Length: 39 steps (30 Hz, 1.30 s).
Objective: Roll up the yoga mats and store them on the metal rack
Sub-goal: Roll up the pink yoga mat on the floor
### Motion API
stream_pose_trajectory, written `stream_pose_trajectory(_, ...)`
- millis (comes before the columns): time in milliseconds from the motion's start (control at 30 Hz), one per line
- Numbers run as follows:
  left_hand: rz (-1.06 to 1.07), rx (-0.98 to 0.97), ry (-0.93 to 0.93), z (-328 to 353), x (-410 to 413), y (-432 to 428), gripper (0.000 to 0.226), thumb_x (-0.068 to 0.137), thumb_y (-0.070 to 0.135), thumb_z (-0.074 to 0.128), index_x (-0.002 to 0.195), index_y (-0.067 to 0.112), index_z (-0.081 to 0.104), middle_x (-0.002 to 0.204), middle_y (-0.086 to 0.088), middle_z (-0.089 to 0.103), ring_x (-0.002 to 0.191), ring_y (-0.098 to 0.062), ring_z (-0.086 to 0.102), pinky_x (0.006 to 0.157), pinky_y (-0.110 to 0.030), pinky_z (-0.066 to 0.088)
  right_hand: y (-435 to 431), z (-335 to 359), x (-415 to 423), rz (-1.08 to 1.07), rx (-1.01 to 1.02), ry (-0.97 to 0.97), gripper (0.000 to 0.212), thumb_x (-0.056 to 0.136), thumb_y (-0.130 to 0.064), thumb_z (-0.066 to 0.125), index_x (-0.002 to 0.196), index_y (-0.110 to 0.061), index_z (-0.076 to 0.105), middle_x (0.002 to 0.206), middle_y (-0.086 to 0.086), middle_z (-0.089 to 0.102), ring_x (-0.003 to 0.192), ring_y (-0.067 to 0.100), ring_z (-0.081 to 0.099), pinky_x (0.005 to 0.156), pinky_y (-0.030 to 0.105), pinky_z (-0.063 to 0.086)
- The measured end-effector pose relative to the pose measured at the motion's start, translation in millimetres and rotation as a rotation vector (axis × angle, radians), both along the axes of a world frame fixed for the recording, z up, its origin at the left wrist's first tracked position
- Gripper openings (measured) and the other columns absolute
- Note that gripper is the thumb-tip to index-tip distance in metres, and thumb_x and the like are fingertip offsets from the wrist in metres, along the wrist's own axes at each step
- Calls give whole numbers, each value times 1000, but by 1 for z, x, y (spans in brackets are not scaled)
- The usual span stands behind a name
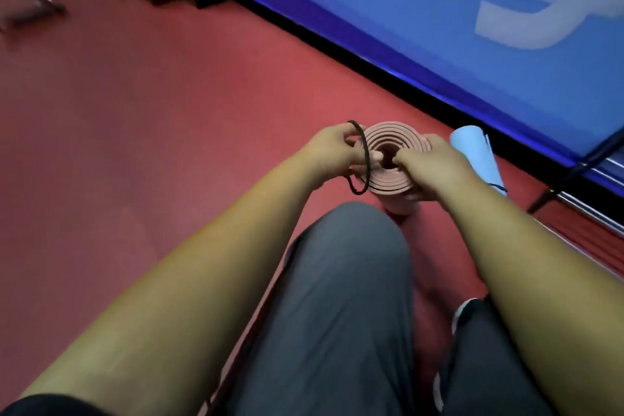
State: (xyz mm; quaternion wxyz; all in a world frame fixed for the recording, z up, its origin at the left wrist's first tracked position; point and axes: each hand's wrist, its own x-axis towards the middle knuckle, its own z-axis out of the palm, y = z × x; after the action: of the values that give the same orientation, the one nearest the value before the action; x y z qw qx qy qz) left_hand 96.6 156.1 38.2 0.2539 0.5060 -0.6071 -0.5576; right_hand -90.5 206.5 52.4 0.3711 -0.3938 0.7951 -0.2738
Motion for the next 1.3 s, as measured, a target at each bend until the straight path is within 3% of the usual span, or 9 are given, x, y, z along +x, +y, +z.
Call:
stream_pose_trajectory(167,-266,-241,-426,51,-77,-9,59,66,29,101,114,22,67,104,5,79,95,-12,74,89,-35,63,-25,-33,-81,-94,-100,-179,56,44,-44,73,97,-23,76,82,3,81,77,33,81,72,54,67)
stream_pose_trajectory(267,-357,-275,-390,69,-111,0,46,70,20,93,99,23,58,93,13,79,83,-2,69,79,-23,60,2,20,-86,-148,-154,-279,26,69,-21,75,94,-14,73,82,12,80,63,34,79,66,53,67)
stream_pose_trajectory(367,-294,-373,-504,71,-137,6,76,50,55,71,114,22,46,124,-6,59,112,-27,65,89,-38,58,13,47,-98,-184,-179,-347,14,83,-7,70,97,-8,71,90,20,77,59,36,77,63,50,67)
stream_pose_trajectory(467,-253,-455,-599,67,-154,5,97,47,63,74,127,20,39,131,-4,39,125,-30,51,105,-47,51,15,55,-112,-178,-183,-351,22,78,-20,74,97,-8,75,93,20,79,63,40,78,71,53,68)
stream_pose_trajectory(700,-96,-610,-608,45,-165,0,82,66,62,80,125,19,45,120,-1,41,116,-35,51,94,-45,48,7,47,-119,-18,-46,-145,45,78,-54,66,96,-14,76,79,15,80,64,39,79,78,51,68)
stream_pose_trajectory(867,-30,-660,-596,39,-169,-2,82,60,69,77,122,23,47,119,2,45,113,-32,51,89,-43,48,1,48,-132,-45,-230,-35,40,95,-63,61,100,-27,78,96,-5,80,86,20,78,84,42,65)
stream_pose_trajectory(1000,-18,-669,-594,38,-174,-1,69,66,65,69,115,22,46,115,2,43,108,-31,49,82,-39,40,4,47,-128,23,-397,-7,16,89,-48,79,101,-38,80,96,-25,76,91,-6,68,83,24,54)
stream_pose_trajectory(1133,12,-670,-612,36,-169,-3,76,67,67,73,119,18,45,118,1,44,110,-34,51,82,-38,37,-7,39,-124,11,-424,155,2,85,-33,79,83,-33,79,85,-14,77,87,10,73,79,32,58)
stream_pose_trajectory(1300,36,-649,-642,34,-157,-7,95,63,74,77,135,20,46,133,-2,48,119,-37,53,84,-39,37,-23,31,-131,-176,-481,-3,10,93,-25,68,84,-24,72,85,0,76,76,28,79,73,52,67)
